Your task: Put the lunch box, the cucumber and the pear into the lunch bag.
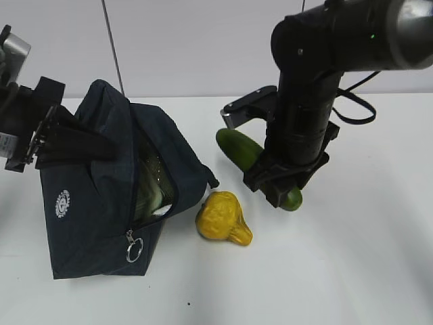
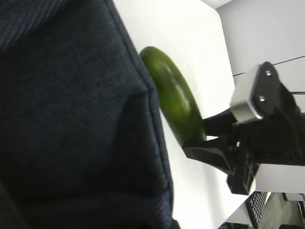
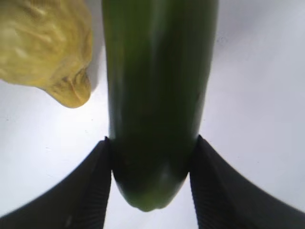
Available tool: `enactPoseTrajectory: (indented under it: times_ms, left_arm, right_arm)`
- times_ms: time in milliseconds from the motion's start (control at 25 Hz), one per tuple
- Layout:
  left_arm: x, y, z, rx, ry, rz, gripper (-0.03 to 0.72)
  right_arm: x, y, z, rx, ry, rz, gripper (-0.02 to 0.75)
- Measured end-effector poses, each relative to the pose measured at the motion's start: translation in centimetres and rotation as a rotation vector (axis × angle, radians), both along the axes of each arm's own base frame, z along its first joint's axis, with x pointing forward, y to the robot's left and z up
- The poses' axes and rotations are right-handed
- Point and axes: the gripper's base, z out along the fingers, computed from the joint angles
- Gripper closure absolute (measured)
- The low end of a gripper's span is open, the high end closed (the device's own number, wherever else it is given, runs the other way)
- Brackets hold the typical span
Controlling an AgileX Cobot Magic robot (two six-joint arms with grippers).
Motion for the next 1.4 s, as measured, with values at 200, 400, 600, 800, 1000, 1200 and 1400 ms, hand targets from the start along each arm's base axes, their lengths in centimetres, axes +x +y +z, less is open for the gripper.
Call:
enactPoseTrajectory:
  times_ms: [200, 400, 600, 800, 1000, 1200, 1400]
  left_arm:
    - [0.0, 0.0, 0.0, 0.000, 0.000, 0.000, 0.703]
    - [0.0, 0.0, 0.0, 0.000, 0.000, 0.000, 0.703]
    - [0.0, 0.0, 0.0, 0.000, 0.000, 0.000, 0.703]
    - [0.0, 0.0, 0.0, 0.000, 0.000, 0.000, 0.703]
    - [0.0, 0.0, 0.0, 0.000, 0.000, 0.000, 0.703]
    - [0.0, 0.0, 0.0, 0.000, 0.000, 0.000, 0.703]
    - [0.0, 0.0, 0.0, 0.000, 0.000, 0.000, 0.703]
  right_arm:
    - [-1.1, -0.5, 4.3, 0.071, -0.108, -0.009, 0.367]
    - [-2.3, 0.4, 7.4, 0.257, -0.152, 0.034, 0.367]
    - [-3.1, 2.8, 7.9, 0.529, -0.071, 0.114, 0.368]
    - [-2.2, 4.7, 7.2, 0.709, -0.071, 0.116, 0.370]
    - [-0.9, 5.8, 4.9, 0.779, -0.040, 0.050, 0.370]
    - [0.1, 6.4, 1.2, 0.754, 0.053, -0.027, 0.370]
    - [0.6, 6.8, -1.2, 0.744, 0.120, -0.072, 0.370]
